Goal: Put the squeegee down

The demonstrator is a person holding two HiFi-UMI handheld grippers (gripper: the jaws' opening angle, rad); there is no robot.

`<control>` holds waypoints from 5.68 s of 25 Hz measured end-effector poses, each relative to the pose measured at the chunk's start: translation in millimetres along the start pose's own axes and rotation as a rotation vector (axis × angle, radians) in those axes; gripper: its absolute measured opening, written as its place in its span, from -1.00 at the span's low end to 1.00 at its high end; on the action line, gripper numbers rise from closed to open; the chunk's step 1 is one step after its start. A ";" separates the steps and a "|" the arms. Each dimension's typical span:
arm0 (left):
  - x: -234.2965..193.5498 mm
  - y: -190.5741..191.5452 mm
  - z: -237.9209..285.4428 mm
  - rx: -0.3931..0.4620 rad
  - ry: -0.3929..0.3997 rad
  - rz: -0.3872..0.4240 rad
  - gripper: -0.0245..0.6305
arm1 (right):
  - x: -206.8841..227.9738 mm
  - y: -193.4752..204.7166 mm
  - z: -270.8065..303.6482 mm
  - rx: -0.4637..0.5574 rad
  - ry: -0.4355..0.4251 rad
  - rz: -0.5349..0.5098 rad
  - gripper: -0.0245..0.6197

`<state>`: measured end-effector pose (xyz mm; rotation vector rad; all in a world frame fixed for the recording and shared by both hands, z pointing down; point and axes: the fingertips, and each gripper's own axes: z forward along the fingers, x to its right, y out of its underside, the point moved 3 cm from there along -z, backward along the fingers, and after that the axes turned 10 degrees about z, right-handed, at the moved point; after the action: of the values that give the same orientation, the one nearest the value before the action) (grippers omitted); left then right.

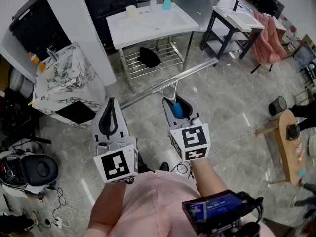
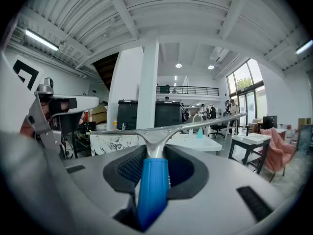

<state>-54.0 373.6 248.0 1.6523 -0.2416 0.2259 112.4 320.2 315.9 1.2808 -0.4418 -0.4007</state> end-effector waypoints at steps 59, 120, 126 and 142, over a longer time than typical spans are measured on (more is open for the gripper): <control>-40.5 92.8 332.3 -0.061 0.033 -0.015 -0.90 | 136.5 -59.0 310.0 -0.039 0.001 0.043 -0.56; -111.8 163.8 518.1 -0.327 -0.513 0.009 -0.90 | 149.3 -10.1 620.7 -0.446 -0.802 -0.166 -0.56; -123.4 179.7 520.5 -0.365 -0.508 -0.011 -0.90 | 144.7 14.8 624.3 -0.523 -0.820 -0.168 -0.56; -140.6 210.8 533.2 -0.424 -0.492 -0.028 -0.90 | 142.3 76.2 634.7 -0.698 -0.851 -0.153 -0.56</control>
<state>-247.5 -173.1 358.1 1.2640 -0.5951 -0.2471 -97.0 -256.2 545.8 0.4120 -0.8228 -1.1301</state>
